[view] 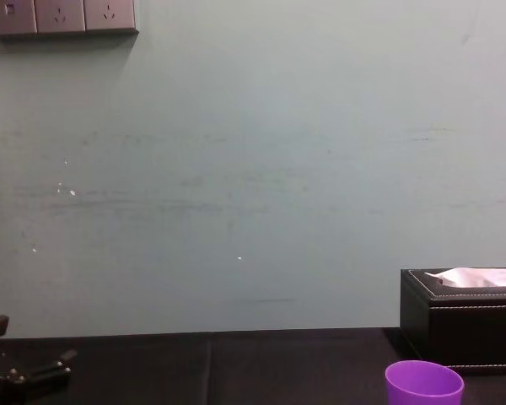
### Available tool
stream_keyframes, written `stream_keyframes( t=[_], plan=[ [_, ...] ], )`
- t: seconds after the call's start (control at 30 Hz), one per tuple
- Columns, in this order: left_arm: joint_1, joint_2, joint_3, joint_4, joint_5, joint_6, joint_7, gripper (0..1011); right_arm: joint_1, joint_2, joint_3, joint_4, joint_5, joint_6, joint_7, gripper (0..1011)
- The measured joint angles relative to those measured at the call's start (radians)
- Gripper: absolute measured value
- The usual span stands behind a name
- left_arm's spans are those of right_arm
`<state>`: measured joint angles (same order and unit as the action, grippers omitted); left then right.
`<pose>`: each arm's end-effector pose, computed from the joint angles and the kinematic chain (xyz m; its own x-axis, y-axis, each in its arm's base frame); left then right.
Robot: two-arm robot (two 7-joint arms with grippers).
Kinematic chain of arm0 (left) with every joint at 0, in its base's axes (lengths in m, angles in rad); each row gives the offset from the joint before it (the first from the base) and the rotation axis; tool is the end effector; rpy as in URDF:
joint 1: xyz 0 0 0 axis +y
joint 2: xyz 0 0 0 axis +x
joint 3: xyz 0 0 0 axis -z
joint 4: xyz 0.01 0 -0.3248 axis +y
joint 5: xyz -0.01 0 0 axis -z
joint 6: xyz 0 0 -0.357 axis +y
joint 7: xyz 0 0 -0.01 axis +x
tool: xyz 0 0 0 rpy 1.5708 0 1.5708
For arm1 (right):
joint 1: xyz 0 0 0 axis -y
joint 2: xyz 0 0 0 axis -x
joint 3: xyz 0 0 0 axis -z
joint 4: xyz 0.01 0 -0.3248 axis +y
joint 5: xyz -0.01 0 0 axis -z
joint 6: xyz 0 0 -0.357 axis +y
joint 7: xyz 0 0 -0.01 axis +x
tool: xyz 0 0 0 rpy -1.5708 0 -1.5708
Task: Stack the three plastic cups sequentially using one hand.
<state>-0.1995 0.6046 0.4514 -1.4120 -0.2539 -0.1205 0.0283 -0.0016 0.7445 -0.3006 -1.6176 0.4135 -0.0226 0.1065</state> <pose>0.4093 0.0897 -0.3396 0.2923 0.8803 0.3737 -0.9552 0.2873 0.0703 0.3597 -0.1330 -0.3096 0.3895 -0.8787 0.2760 0.9192 0.3520 -0.1766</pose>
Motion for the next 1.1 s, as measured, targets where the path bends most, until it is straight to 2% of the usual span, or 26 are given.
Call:
stream_keyframes(
  t=[0.03, 0.07, 0.13, 0.17, 0.27, 0.5, 0.6, 0.67, 0.73, 0.83, 1.1],
  plan=[
    [0.0, 0.0, 0.0, 0.0, 0.0, 0.0, 0.0, 1000, -0.036, 0.023, 0.019, -0.024, 0.032, 0.018, 0.026, 1000],
    [0.0, 0.0, 0.0, 0.0, 0.0, 0.0, 0.0, 1000, -0.036, 0.023, 0.019, -0.024, 0.032, 0.018, 0.026, 1000],
    [0.0, 0.0, 0.0, 0.0, 0.0, 0.0, 0.0, 1000, -0.104, 0.065, 0.052, -0.066, 0.089, 0.046, 0.081, 1000],
    [0.0, 0.0, 0.0, 0.0, 0.0, 0.0, 0.0, 1000, -0.104, 0.065, 0.052, -0.066, 0.089, 0.046, 0.081, 1000],
    [0.0, 0.0, 0.0, 0.0, 0.0, 0.0, 0.0, 1000, -0.177, 0.104, 0.087, -0.108, 0.143, 0.067, 0.136, 1000],
    [0.0, 0.0, 0.0, 0.0, 0.0, 0.0, 0.0, 1000, -0.272, 0.154, 0.127, -0.157, 0.189, 0.104, 0.207, 1000],
    [0.0, 0.0, 0.0, 0.0, 0.0, 0.0, 0.0, 1000, -0.285, 0.158, 0.129, -0.163, 0.195, 0.11, 0.23, 1000],
    [0.0, 0.0, 0.0, 0.0, 0.0, 0.0, 0.0, 1000, -0.288, 0.156, 0.117, -0.16, 0.189, 0.1, 0.27, 1000],
    [0.0, 0.0, 0.0, 0.0, 0.0, 0.0, 0.0, 1000, -0.287, 0.153, 0.111, -0.157, 0.186, 0.095, 0.28, 1000],
    [0.0, 0.0, 0.0, 0.0, 0.0, 0.0, 0.0, 1000, -0.275, 0.13, 0.086, -0.144, 0.164, 0.067, 0.319, 1000],
    [0.0, 0.0, 0.0, 0.0, 0.0, 0.0, 0.0, 1000, -0.244, 0.079, 0.054, -0.129, 0.119, 0.027, 0.358, 1000]
  ],
)
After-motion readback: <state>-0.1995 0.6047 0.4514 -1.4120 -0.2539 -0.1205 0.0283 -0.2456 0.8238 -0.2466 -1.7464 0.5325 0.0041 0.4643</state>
